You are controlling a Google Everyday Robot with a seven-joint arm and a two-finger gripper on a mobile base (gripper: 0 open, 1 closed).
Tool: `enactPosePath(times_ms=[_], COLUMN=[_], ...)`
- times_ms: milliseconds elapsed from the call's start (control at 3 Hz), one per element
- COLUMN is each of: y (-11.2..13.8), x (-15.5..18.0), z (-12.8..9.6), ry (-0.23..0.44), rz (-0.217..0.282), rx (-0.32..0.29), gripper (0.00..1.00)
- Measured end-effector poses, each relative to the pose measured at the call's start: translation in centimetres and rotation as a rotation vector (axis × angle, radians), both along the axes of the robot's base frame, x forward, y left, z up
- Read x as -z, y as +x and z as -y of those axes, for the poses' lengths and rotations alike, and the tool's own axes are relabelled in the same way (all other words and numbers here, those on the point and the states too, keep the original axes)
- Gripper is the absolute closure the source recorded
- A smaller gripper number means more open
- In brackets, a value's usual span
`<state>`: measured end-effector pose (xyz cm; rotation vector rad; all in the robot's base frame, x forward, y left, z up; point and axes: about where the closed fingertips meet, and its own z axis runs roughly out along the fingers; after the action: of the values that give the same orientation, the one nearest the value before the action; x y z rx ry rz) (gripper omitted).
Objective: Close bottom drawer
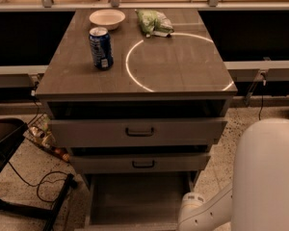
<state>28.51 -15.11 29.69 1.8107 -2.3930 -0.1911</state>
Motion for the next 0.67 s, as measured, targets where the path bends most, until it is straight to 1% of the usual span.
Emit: enactPosePath(times_ms=[333,667], y=[0.1,0.5], x=[3.1,5.9], z=[-1.3,-3.1], ry=[0.035,0.031], rz=[0.024,0.05], rx=[-0.033,-0.056], gripper=[1.0,1.0])
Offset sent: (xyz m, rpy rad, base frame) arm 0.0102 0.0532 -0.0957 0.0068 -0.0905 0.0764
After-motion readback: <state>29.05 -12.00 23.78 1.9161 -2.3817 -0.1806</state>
